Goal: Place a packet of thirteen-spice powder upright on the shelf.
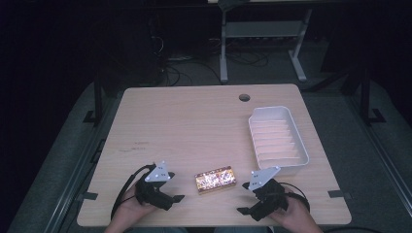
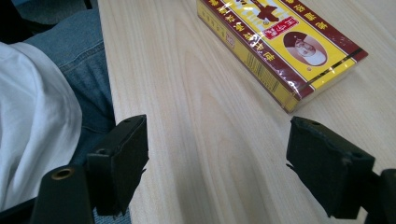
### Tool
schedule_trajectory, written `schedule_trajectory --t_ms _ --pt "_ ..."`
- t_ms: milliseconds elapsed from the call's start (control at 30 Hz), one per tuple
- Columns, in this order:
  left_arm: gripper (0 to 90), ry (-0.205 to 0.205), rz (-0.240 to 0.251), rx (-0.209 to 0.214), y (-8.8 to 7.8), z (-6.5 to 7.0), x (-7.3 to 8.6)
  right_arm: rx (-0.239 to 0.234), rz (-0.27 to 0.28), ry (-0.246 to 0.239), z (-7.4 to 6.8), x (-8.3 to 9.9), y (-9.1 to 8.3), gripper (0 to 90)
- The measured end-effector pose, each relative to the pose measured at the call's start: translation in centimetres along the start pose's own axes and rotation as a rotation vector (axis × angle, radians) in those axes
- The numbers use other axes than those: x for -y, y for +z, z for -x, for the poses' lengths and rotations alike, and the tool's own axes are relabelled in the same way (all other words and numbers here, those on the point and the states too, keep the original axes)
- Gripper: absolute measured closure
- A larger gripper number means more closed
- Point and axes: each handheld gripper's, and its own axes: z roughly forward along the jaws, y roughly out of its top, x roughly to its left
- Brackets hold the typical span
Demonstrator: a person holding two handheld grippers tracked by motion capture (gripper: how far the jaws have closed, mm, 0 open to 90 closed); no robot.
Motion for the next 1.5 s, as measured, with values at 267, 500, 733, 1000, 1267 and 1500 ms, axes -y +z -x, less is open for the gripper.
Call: schedule_trajectory --t_ms 267,500,733,1000,1267,1500 --pt "17.6 0.038 -0.031 0.039 2.3 0.1 -2.0 0.001 0.007 -0.006 -0.1 0.0 -0.2 20.4" --pt "17.6 0.065 -0.048 0.059 3.9 0.1 -3.4 -0.004 0.014 -0.003 -0.1 -0.1 -0.4 20.5" --pt "17.7 0.077 -0.062 0.070 4.9 0.0 -4.1 -0.005 0.014 0.000 -0.1 -0.1 -0.3 20.5" --pt "19.8 0.094 -0.099 0.080 6.2 0.0 -4.5 -0.002 0.016 0.002 -0.1 -0.2 -0.3 20.5" --pt "23.0 0.117 -0.129 0.075 7.0 0.1 -4.9 0.001 0.019 0.010 -0.1 -0.3 -0.3 20.5" --pt "29.3 0.124 -0.144 0.082 7.4 0.0 -4.8 0.006 0.021 0.021 0.0 -0.4 -0.4 20.3"
